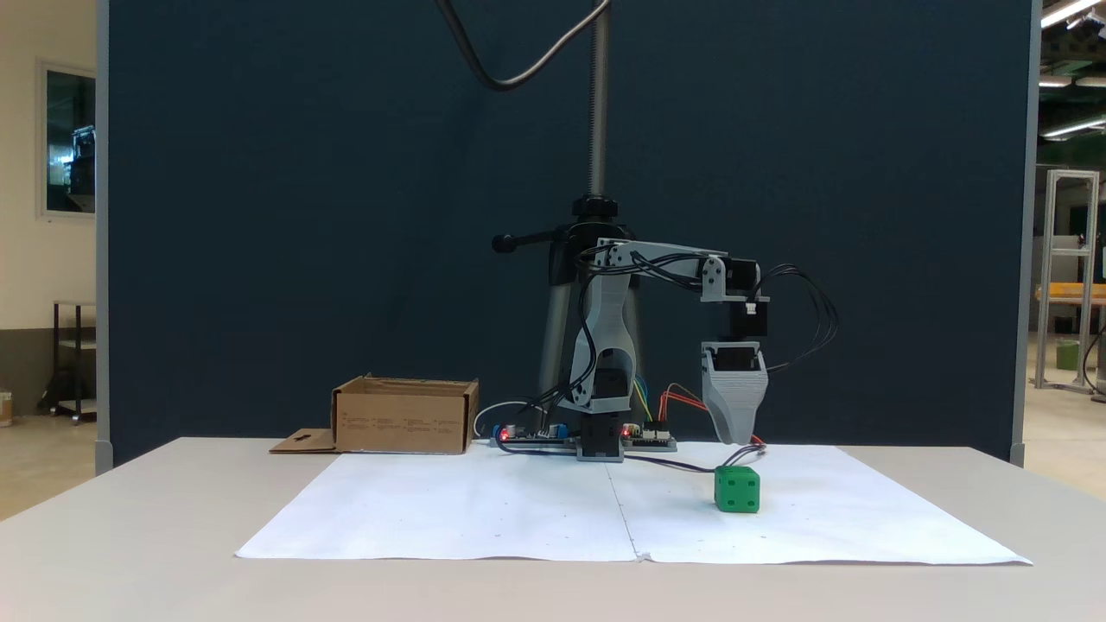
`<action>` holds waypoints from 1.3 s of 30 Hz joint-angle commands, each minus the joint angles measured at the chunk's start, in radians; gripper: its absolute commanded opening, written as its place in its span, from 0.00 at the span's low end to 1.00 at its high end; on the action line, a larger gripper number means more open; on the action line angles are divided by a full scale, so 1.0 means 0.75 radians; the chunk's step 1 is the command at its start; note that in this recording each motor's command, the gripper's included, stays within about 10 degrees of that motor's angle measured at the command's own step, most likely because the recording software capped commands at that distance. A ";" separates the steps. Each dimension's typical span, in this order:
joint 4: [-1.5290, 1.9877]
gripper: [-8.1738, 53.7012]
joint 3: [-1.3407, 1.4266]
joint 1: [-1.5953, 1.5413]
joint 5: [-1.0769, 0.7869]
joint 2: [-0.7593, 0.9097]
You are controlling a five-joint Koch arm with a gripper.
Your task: Grasp a green dice and put it in the bin.
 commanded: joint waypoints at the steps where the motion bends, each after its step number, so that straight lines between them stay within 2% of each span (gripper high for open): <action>1: 0.010 0.85 -0.086 -0.018 0.098 0.016; 33: 0.051 0.85 -0.084 0.002 0.115 -0.035; 39: 0.055 0.86 -0.082 -0.049 0.119 -0.104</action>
